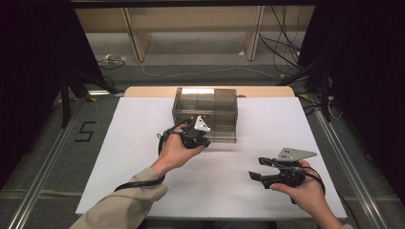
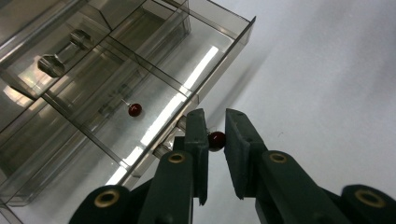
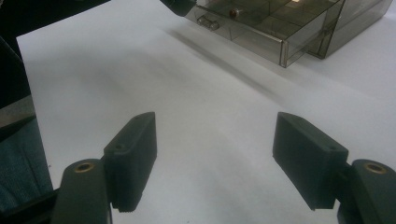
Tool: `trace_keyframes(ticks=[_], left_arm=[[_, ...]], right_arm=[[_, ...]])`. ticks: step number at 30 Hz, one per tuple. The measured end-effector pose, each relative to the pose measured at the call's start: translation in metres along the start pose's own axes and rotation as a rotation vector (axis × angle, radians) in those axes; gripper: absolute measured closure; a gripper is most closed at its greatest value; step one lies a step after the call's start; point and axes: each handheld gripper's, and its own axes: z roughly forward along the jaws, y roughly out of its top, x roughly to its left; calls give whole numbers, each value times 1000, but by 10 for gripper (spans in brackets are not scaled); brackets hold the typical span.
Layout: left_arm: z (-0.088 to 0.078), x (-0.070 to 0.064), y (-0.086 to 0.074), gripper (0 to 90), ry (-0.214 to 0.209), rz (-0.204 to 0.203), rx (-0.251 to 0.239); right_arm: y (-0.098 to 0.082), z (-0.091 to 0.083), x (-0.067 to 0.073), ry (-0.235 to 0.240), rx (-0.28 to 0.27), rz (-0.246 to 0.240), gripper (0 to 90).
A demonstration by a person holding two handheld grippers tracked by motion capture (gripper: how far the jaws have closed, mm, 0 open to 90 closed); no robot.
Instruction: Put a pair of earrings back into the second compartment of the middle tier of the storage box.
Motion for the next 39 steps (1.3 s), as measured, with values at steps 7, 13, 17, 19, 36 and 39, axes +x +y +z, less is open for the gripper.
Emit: trace_keyframes(ticks=[7, 13, 17, 19, 36, 39], left_arm=[[-1, 3, 5, 792, 6, 1, -7], [0, 5, 7, 792, 11, -2, -7], [1, 7, 8, 792, 14, -4, -8], [1, 8, 8, 791, 18, -6, -7], [5, 17, 11, 791, 36, -7, -8], [6, 17, 12, 792, 38, -9, -11]], right_arm=[[0, 0, 0, 0, -2, -2, 311], [0, 0, 0, 0, -2, -3, 311], [0, 0, 0, 0, 0, -1, 312], [0, 0, 0, 0, -3, -2, 311], [0, 0, 0, 0, -5, -2, 312], [0, 0, 0, 0, 0, -2, 312]])
